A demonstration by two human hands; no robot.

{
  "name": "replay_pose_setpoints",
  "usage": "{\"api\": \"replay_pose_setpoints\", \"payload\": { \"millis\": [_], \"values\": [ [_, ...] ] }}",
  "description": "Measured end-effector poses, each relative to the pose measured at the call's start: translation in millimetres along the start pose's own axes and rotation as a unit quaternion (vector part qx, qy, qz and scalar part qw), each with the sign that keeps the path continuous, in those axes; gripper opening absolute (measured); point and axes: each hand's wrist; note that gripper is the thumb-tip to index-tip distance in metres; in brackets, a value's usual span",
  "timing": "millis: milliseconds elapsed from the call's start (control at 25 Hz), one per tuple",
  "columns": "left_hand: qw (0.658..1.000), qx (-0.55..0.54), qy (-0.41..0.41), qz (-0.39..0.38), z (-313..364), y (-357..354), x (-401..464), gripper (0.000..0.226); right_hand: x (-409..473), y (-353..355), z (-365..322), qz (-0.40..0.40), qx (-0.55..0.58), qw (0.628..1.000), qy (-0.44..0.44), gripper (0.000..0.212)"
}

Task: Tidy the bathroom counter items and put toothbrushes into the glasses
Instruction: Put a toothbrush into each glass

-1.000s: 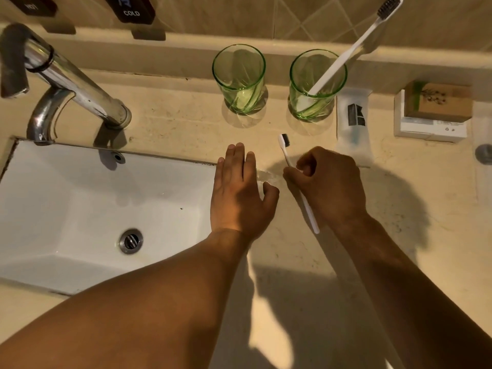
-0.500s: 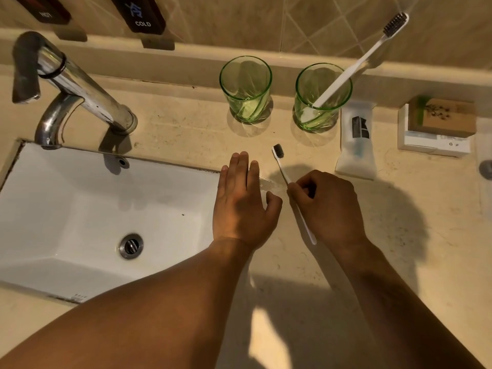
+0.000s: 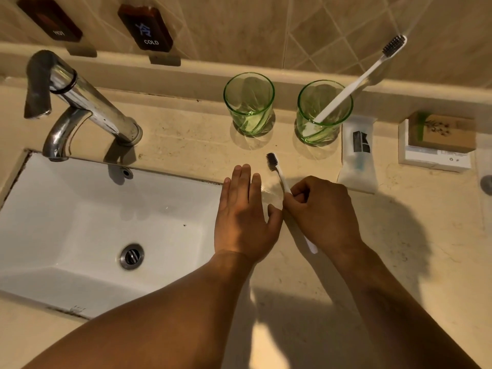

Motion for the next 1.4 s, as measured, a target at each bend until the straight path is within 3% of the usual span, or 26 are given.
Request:
{"api": "replay_pose_setpoints", "payload": {
  "millis": [120,240,520,720,920,1080,1400],
  "values": [
    [1.0,-0.001,0.008,-0.011,0,-1,-2,0.071,0,24,-11,0.054,0.151,0.984,0.075,0.01],
    [1.0,-0.007,-0.002,-0.013,1,3,-2,0.073,6,61,-33,0.077,0.363,0.917,0.145,0.011],
    [1.0,-0.008,0.004,-0.008,5,7,-1,0.07,54,85,-82,0.159,0.446,0.86,0.192,0.013],
    [1.0,-0.019,0.003,-0.015,4,8,0,0.071,70,79,-87,0.178,0.391,0.888,0.164,0.015],
    [1.0,-0.024,0.006,-0.017,4,9,0,0.071,82,71,-90,0.113,0.355,0.92,0.123,0.014],
    [1.0,-0.016,0.016,-0.019,4,9,0,0.071,87,70,-94,0.12,0.304,0.94,0.1,0.008],
    [0.999,-0.012,0.023,-0.025,5,9,1,0.072,97,75,-93,0.144,0.238,0.958,0.075,0.029]
  ]
}}
Point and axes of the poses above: each hand's wrist, its own x-axis towards the middle knuckle, its own y-axis out of the back of the hand, z = x × y, and after that the axes turned 13 degrees about -z, right-handed
